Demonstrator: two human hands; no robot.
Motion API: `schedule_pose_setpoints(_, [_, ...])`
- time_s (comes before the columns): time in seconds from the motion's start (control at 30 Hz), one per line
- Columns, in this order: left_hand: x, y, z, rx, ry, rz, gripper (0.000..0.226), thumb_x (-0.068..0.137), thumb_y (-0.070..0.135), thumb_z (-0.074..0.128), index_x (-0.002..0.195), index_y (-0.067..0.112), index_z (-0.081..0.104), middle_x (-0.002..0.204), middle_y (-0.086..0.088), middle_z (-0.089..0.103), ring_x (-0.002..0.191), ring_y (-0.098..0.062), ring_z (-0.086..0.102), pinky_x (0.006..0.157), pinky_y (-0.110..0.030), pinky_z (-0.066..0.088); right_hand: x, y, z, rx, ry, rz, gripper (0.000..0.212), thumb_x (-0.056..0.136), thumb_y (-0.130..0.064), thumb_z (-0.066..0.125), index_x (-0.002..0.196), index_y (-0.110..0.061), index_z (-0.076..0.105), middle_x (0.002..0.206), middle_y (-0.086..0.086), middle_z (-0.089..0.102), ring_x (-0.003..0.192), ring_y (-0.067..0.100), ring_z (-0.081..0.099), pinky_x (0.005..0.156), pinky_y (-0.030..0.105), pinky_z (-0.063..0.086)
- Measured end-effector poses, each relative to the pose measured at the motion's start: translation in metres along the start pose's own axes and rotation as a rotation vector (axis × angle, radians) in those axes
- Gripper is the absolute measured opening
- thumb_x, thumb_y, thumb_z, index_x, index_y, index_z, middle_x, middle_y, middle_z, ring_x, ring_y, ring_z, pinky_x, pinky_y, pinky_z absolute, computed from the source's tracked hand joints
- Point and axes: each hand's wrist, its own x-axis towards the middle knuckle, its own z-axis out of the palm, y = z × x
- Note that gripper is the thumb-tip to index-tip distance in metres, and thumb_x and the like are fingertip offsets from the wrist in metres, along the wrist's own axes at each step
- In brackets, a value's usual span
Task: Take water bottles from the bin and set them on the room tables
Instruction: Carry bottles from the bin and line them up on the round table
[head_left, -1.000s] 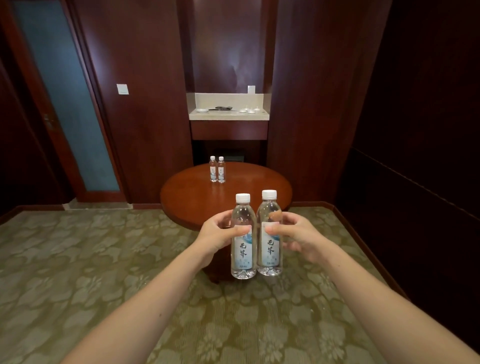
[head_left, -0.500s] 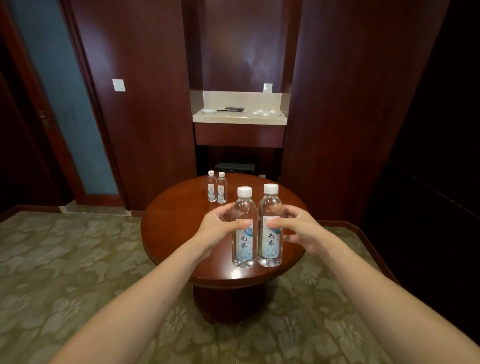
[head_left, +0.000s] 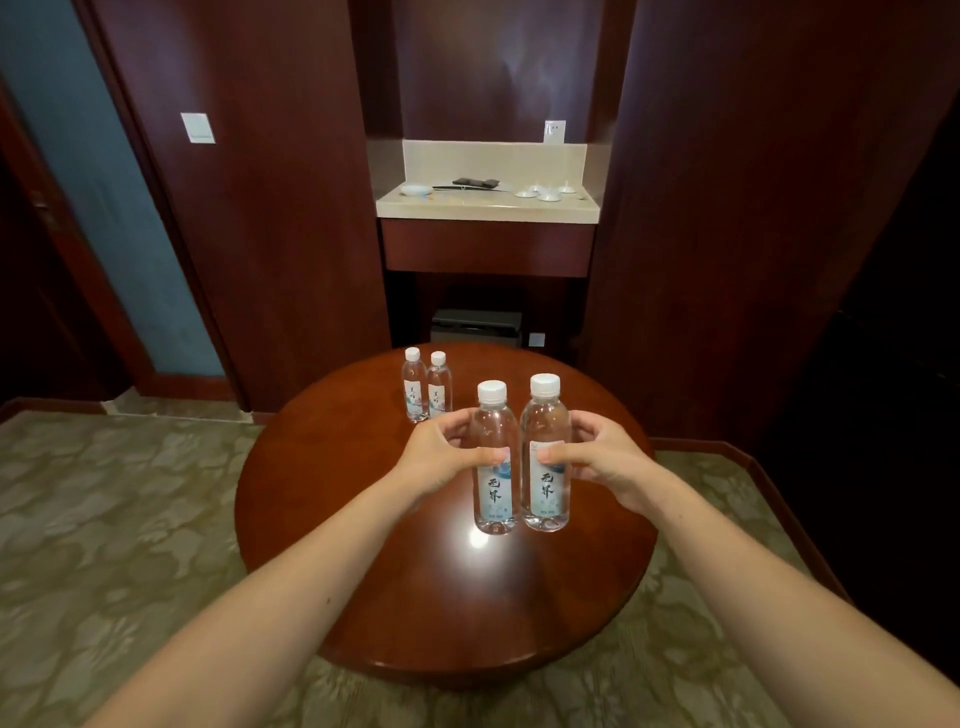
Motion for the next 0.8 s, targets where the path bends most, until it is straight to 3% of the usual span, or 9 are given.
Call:
schedule_pose_setpoints(0.13, [0.077,-0.022,-0.013,0.032,0.000,-0.019,0.054,0.066,0.011,0.089,0.111,0.029,0.066,0.103,0.011,0.074,0.094,0.000,0.070,0.087,-0.020,0.055,0.075,0.005,-0.006,-0.019,0.045,0.010,0.058,0.066,-0.007,0.088,0.119,-0.018,0.066,0.115,0.001,0.072,0.108,0.018,0.068,0.094,0.042,0.057])
schedule_pose_setpoints(0.3, [0.167,-0.054,-0.027,0.054,-0.030,-0.044,0.063,0.066,0.002,0.087,0.122,0.018,0.061,0.103,0.015,0.069,0.086,0.013,0.066,0.073,-0.005,0.049,0.165,0.018,-0.007,-0.034,0.101,0.034,0.055,0.065,0.002,0.086,0.113,-0.016,0.066,0.108,0.001,0.074,0.102,0.018,0.070,0.088,0.037,0.058])
schedule_pose_setpoints(0.43, [0.231,-0.086,-0.036,0.099,-0.053,-0.086,0.070,0.063,0.002,0.089,0.125,0.016,0.059,0.111,0.008,0.070,0.101,-0.003,0.067,0.090,-0.018,0.053,0.225,0.036,-0.005,-0.035,0.151,0.086,0.053,0.063,0.006,0.086,0.108,-0.014,0.065,0.104,0.002,0.074,0.096,0.018,0.070,0.087,0.037,0.058])
schedule_pose_setpoints(0.57, [0.277,-0.115,-0.041,0.116,-0.077,-0.126,0.078,0.064,0.002,0.088,0.132,0.016,0.053,0.112,0.016,0.065,0.099,0.004,0.064,0.087,-0.012,0.051,0.275,0.053,-0.002,-0.032,0.162,0.127,0.053,0.064,0.010,0.084,0.106,-0.014,0.062,0.100,0.000,0.072,0.089,0.014,0.068,0.082,0.029,0.057])
schedule_pose_setpoints(0.8, [0.318,-0.166,-0.045,0.156,-0.075,-0.216,0.088,0.059,0.017,0.093,0.137,0.018,0.051,0.127,0.007,0.065,0.116,-0.013,0.062,0.103,-0.042,0.049,0.329,0.091,0.005,-0.039,0.160,0.219,0.058,0.063,0.014,0.082,0.109,-0.014,0.059,0.108,0.002,0.071,0.104,0.024,0.069,0.092,0.039,0.055])
